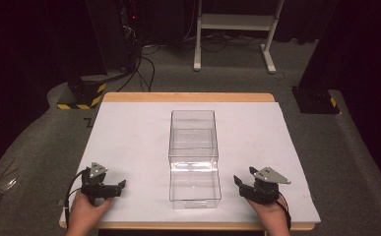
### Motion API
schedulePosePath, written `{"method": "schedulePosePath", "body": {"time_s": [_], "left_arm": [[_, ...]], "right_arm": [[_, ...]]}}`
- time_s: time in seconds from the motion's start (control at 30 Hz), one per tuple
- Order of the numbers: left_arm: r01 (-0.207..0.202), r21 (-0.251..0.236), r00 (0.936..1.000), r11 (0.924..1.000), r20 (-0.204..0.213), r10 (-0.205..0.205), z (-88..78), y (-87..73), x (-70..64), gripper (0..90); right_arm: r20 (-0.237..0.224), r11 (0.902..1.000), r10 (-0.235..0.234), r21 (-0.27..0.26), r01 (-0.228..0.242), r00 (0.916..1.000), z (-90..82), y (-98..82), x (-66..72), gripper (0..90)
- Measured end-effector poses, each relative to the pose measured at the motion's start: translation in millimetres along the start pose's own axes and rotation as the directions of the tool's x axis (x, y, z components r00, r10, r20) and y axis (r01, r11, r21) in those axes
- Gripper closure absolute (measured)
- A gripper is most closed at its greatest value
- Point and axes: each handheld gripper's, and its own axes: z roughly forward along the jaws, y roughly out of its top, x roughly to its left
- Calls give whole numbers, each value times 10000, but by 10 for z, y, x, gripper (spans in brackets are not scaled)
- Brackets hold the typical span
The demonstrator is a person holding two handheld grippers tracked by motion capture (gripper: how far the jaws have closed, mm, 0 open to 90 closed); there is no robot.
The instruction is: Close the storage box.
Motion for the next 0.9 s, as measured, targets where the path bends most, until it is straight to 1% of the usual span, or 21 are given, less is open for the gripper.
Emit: {"method": "schedulePosePath", "body": {"time_s": [0.5,0.9], "left_arm": [[1,4,10000,10000,4,-1,0,0,0,6],[1,1,10000,10000,3,-1,0,0,0,5]], "right_arm": [[-276,9987,-315,-404,304,9991,-107,87,136,316],[-550,9965,-412,-752,370,9976,-206,143,238,312]]}}
